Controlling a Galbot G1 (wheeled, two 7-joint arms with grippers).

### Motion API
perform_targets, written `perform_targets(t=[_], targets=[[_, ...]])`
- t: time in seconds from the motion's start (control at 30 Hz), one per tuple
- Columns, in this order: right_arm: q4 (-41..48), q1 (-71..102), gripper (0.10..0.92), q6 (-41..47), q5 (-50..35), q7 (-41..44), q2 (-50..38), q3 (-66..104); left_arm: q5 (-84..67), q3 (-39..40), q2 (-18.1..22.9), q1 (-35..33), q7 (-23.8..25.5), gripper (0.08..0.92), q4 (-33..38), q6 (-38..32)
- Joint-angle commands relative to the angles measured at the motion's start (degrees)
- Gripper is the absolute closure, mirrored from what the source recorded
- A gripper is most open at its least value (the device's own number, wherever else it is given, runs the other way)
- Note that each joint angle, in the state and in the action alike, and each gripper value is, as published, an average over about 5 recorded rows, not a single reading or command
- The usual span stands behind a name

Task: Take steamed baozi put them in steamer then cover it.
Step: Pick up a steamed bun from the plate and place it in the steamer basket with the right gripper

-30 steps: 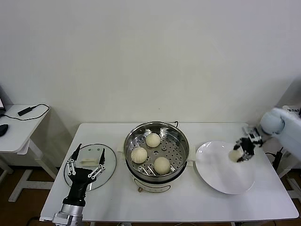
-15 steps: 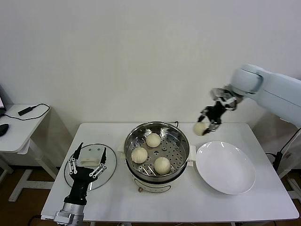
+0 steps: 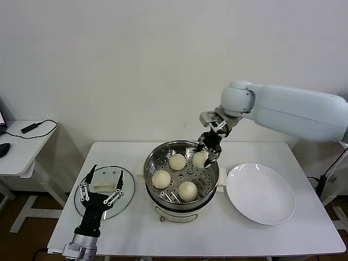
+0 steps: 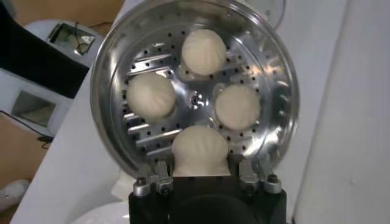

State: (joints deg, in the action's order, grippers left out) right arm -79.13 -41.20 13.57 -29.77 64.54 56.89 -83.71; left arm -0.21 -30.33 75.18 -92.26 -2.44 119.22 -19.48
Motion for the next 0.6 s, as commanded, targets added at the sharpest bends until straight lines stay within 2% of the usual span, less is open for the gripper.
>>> perform_targets(t=[0.03, 0.6], targets=[[0.25, 3.09, 0.414, 1.2, 2.34, -1.25, 2.91, -1.71, -0.03, -0.08, 0.0, -0.07, 0.0, 0.177, 0.06, -0.05], [1.26, 5.45, 0.392, 1.14, 4.85, -2.61, 1.8, -1.11, -0.08, -0.16, 0.04, -0.1, -0.05, 0.177, 0.16, -0.13]])
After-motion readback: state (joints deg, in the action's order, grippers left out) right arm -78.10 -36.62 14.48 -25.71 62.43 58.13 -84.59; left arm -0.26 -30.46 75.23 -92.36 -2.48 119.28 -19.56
